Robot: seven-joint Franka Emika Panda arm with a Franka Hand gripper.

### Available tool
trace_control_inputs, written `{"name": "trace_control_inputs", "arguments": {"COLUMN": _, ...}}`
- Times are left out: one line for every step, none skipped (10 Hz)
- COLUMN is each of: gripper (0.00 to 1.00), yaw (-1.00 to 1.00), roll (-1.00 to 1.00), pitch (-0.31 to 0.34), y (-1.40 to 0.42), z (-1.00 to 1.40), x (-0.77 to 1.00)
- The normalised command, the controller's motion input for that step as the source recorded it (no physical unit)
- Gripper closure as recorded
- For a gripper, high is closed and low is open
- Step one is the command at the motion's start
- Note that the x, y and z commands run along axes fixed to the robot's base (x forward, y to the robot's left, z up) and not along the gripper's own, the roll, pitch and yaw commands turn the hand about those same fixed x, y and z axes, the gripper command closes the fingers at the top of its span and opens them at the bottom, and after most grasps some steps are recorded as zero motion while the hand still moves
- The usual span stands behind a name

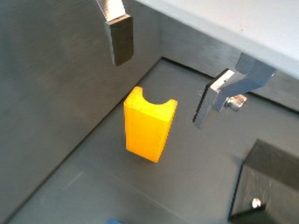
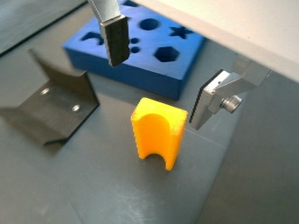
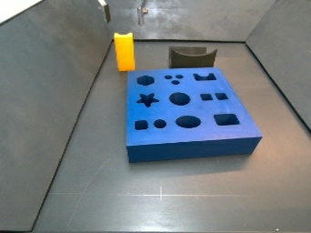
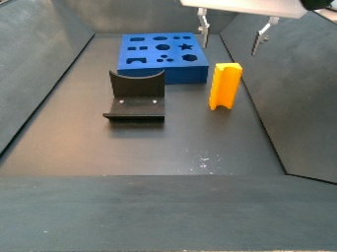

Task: Pick up the arch object. Move up. Place the arch object on the fixture. Regrasp the arch object. Rotate the arch object. Move to above the board. Insert the arch object.
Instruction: Rotate the arch object.

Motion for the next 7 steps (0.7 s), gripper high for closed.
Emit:
{"name": "trace_control_inputs", "arguments": {"gripper": 0.00, "yaw": 0.88, "roll": 0.00, "pitch": -0.019, "y": -0.01, "z": -0.01, "x": 0.02}}
{"name": "trace_control_inputs", "arguments": {"gripper": 0.00, "yaw": 0.73, "roll": 0.00, "pitch": -0.019, "y": -0.01, "z": -0.01, "x": 0.02}}
{"name": "trace_control_inputs", "arguments": {"gripper": 0.00, "yaw": 0.37, "roll": 0.00, "pitch": -0.019, "y": -0.01, "z": -0.01, "x": 0.02}}
{"name": "trace_control_inputs", "arguments": {"gripper": 0.00, "yaw": 0.26, "roll": 0.00, "pitch": -0.019, "y": -0.01, "z": -0.01, "x": 0.02}}
{"name": "trace_control_inputs", "arguments": {"gripper": 0.00, "yaw": 0.00, "roll": 0.00, "pitch": 0.000, "y": 0.00, "z": -1.00, "x": 0.00}}
{"name": "trace_control_inputs", "arguments": {"gripper": 0.00, "yaw": -0.04, "roll": 0.00, "pitch": -0.005, "y": 0.00, "z": -1.00, "x": 0.00}}
{"name": "trace_control_inputs", "arguments": {"gripper": 0.00, "yaw": -0.04, "roll": 0.00, "pitch": -0.034, "y": 0.00, "z": -1.00, "x": 0.02}}
